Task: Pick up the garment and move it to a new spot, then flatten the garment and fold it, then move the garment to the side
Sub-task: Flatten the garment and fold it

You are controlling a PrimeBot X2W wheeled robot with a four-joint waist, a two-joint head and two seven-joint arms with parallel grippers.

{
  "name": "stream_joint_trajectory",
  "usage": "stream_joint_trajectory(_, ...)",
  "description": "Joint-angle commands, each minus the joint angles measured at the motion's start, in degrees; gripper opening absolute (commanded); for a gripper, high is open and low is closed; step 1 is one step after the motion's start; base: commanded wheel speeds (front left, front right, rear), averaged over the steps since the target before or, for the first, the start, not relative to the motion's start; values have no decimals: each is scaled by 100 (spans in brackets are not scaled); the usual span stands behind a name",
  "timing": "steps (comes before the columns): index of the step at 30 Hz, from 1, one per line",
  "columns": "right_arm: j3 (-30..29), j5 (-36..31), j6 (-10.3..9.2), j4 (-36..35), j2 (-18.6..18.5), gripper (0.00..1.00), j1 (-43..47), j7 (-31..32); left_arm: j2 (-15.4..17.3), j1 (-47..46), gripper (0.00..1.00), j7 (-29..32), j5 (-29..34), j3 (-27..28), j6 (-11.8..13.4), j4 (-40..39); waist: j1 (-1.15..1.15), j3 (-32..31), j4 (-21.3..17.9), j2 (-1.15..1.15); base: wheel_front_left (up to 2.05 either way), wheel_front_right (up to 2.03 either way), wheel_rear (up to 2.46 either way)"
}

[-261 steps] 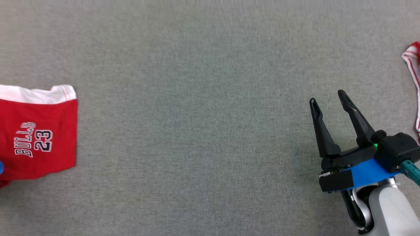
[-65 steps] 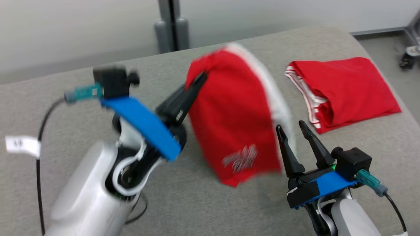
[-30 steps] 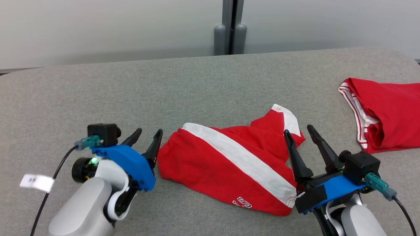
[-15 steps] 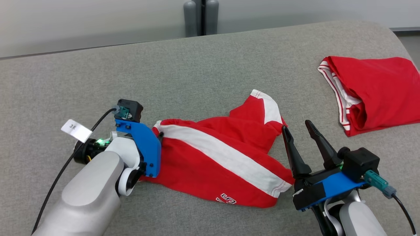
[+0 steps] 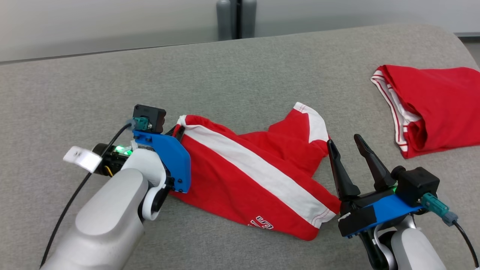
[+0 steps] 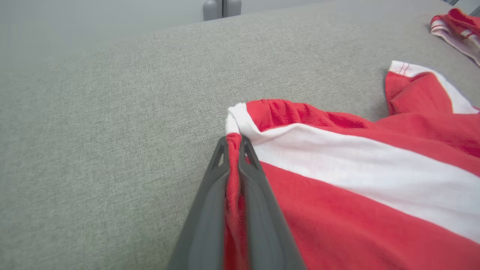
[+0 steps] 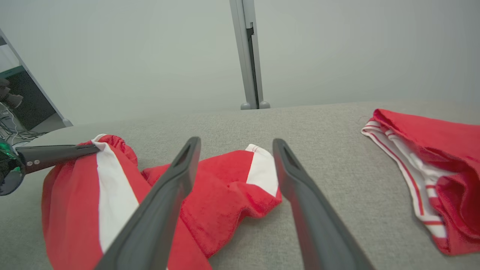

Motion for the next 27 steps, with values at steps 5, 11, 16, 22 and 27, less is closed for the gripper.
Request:
stream_joint_trajectory(5, -88, -37, 1, -30, 3, 100, 29, 12, 10, 464, 0, -806, -124, 170, -137, -512, -1, -92, 250, 0, 0, 0, 0)
stream_joint_trajectory(11, -130, -58, 1, -69, 1, 100, 147, 77, 234, 1292, 0, -1366, -269, 226, -232, -1518, -1, -241, 528, 0, 0, 0, 0)
stream_joint_trajectory(16, -167, -80, 1, -133, -6, 100, 207, 136, 520, 2000, 0, -1735, -361, 159, -465, -2341, -1, -320, 751, 0, 0, 0, 0)
stream_joint_trajectory(22, -199, -86, 1, -185, -27, 100, 265, 190, 934, 2549, 0, -1620, -153, -246, -628, -2694, -1, -398, 897, 0, 0, 0, 0)
stream_joint_trajectory(27, -224, -98, 1, -216, -27, 100, 304, 217, 1228, 2761, 100, -1129, -19, -665, -741, -2750, -1, -448, 944, 0, 0, 0, 0)
